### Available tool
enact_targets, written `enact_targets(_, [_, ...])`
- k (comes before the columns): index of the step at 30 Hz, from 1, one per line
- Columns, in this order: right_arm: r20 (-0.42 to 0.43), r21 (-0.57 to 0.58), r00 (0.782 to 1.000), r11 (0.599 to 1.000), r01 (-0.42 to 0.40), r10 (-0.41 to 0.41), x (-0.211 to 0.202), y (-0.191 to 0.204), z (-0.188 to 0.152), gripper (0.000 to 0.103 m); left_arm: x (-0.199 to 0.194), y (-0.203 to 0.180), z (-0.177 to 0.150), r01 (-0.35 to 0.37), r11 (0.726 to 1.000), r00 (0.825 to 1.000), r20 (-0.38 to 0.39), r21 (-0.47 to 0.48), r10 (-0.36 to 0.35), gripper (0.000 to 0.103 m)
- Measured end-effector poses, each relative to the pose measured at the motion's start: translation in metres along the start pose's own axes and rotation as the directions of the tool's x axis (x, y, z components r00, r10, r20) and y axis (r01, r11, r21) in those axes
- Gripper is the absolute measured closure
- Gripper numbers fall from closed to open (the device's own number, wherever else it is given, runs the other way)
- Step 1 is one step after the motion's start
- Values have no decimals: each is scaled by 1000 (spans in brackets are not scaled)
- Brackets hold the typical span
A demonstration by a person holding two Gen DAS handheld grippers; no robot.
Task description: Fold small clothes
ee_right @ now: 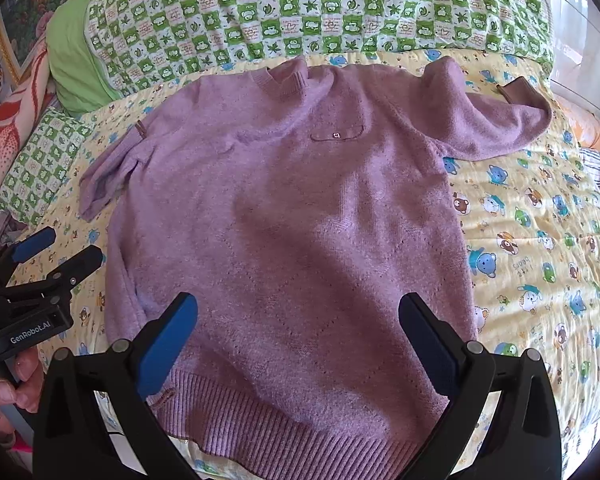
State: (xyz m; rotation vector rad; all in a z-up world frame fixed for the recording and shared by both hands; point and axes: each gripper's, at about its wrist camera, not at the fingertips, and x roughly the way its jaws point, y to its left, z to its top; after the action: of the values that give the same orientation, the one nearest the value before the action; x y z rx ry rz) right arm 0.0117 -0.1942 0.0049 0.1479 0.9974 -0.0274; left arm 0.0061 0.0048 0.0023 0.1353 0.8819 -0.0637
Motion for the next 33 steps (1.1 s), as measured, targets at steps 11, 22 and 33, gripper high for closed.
enact_targets(11, [-3,0,1000,1000,-1,1,3,3,2,2,5,0,-1,10,1000,999,30,-15,-9,8])
enact_targets(22, [-16,2,1000,1000,-4,4,8,6,6,2,13,-1,3,14,1000,1000,6,-21,-13,8])
enact_targets(33, [-37,25,999,1000,-12,13,16,-5,12,2,29,-4,9,6,1000,999,-37,-6,-6,8])
